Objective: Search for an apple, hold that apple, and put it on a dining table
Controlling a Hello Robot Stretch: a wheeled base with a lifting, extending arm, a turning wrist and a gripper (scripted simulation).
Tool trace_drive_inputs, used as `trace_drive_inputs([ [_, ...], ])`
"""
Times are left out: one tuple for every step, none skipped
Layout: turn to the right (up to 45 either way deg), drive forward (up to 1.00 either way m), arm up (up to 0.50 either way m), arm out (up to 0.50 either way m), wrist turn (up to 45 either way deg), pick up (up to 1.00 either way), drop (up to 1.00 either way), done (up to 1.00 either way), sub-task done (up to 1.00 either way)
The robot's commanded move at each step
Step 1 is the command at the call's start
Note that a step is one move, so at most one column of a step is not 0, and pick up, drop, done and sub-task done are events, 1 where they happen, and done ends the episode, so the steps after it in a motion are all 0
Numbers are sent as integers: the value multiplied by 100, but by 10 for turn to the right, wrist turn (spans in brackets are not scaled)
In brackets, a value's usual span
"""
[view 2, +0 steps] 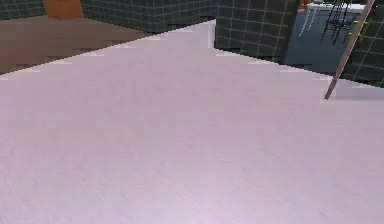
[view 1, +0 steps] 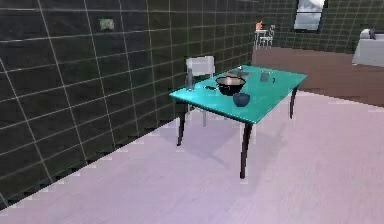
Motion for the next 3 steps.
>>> trace_drive_inputs([
  [120,0,0,0,0,0,0,0,0],
  [0,20,0,0,0,0,0,0,0],
  [-450,0,0,0,0,0,0,0,0],
])
